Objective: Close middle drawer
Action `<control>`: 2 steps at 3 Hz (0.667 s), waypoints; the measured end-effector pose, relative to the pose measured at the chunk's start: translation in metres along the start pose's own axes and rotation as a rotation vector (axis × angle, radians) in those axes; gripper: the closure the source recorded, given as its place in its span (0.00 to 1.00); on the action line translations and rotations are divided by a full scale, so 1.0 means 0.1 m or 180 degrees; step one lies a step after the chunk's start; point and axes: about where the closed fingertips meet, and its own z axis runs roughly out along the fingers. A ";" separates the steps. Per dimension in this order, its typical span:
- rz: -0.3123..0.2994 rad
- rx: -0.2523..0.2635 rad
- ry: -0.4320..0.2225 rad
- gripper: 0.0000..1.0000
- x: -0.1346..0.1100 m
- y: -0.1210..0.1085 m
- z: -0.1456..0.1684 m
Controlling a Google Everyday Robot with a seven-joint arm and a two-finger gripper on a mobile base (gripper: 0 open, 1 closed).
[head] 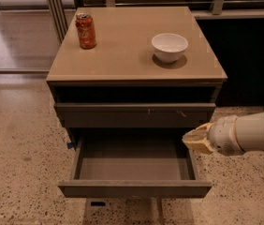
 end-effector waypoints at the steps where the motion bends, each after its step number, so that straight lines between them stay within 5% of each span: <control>1: 0.0252 0.0094 -0.0227 1.00 0.50 0.17 0.41; 2: 0.0512 0.0228 -0.0342 1.00 1.00 0.20 0.89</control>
Offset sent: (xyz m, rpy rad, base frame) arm -0.0130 -0.0038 -0.2195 0.1755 -0.0071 -0.2928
